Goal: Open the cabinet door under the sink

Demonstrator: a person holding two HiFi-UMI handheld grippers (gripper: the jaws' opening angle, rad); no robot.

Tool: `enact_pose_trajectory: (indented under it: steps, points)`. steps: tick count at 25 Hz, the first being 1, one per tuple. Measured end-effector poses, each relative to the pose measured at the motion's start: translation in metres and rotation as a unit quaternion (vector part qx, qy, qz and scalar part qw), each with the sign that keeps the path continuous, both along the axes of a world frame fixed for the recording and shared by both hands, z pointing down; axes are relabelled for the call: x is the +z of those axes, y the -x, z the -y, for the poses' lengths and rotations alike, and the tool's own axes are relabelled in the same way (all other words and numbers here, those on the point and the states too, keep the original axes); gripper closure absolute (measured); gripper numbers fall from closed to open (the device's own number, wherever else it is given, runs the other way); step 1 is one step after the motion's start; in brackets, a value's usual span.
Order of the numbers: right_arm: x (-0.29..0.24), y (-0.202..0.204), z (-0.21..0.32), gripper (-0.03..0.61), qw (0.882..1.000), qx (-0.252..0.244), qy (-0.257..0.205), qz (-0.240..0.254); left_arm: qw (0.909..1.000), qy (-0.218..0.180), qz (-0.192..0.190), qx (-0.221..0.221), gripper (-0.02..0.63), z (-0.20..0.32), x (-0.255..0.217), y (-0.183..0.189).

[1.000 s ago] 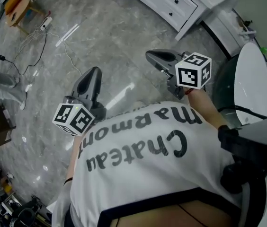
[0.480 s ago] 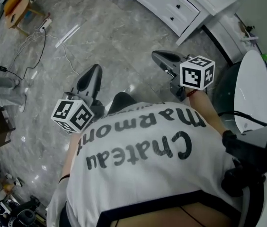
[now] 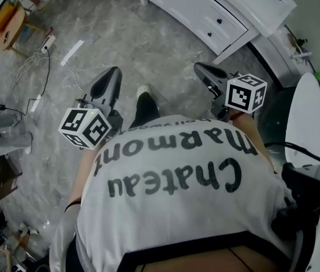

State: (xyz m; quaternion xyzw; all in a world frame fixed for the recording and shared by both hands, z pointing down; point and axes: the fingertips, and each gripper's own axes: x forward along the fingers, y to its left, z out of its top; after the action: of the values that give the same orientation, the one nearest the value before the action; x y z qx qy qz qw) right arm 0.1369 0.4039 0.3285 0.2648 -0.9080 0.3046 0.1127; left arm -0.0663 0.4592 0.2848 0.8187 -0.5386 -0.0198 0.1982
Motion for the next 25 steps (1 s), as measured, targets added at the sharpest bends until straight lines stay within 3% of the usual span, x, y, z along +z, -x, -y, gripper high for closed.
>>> enact_pose_trajectory:
  steps: [6,13,16,25]
  points:
    - [-0.028,0.057,0.098,0.568,1.000,0.026,-0.008,0.009,0.9982,-0.003,0.005,0.059,0.607,0.114,-0.024,0.041]
    - [-0.052,0.091,0.195,0.568,0.996,0.074,-0.035,0.018,0.9962,-0.013,0.001,0.086,0.607,0.220,-0.039,0.088]
    - [-0.051,0.097,0.218,0.568,0.994,0.098,-0.027,0.029,0.9956,-0.010,-0.001,0.093,0.607,0.249,-0.037,0.103]
    - [-0.031,0.101,0.240,0.568,0.992,0.127,0.000,0.000,0.9932,0.002,-0.022,0.114,0.607,0.291,-0.024,0.116]
